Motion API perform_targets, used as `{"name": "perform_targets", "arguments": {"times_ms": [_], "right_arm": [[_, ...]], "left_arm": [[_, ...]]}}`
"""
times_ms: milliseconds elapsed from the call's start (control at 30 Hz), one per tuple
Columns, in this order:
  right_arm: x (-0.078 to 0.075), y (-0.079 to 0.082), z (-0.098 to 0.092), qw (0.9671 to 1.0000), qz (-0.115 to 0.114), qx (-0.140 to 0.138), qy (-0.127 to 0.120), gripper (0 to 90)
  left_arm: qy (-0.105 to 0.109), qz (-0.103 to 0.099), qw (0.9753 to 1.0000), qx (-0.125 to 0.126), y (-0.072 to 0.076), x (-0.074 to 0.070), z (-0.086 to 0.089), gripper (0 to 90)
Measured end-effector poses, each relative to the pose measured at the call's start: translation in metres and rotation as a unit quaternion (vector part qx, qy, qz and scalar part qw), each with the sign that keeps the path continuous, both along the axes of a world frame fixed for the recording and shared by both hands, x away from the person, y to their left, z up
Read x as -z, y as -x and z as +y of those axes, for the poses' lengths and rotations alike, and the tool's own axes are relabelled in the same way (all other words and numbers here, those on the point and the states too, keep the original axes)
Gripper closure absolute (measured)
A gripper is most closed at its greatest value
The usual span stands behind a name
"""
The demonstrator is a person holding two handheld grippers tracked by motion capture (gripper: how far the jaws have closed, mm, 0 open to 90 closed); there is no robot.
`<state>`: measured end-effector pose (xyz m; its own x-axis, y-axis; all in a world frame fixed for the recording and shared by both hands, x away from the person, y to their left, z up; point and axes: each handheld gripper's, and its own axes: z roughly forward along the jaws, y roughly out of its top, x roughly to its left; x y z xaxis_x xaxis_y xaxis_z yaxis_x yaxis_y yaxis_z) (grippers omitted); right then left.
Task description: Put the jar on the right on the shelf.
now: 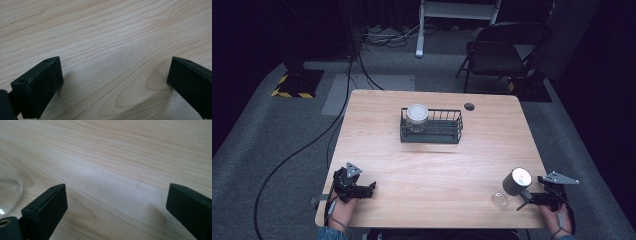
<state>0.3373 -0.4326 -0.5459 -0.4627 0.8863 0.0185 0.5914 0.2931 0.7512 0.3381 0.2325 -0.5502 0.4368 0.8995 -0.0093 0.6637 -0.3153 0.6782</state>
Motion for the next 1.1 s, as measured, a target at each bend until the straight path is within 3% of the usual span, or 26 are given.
{"name": "perform_targets", "arguments": {"times_ms": [733,1100], "right_arm": [[-0.049,0.025,0.007,0.9967,-0.071,-0.01,-0.037,5.0],[-0.065,0.037,0.003,0.9944,-0.094,-0.009,-0.047,5.3]], "left_arm": [[0.0,0.0,1.0,0.0,0.0,0.0,0.0,0.2],[0.0,0.0,1.0,0.0,0.0,0.0,0.0,0.2]]}}
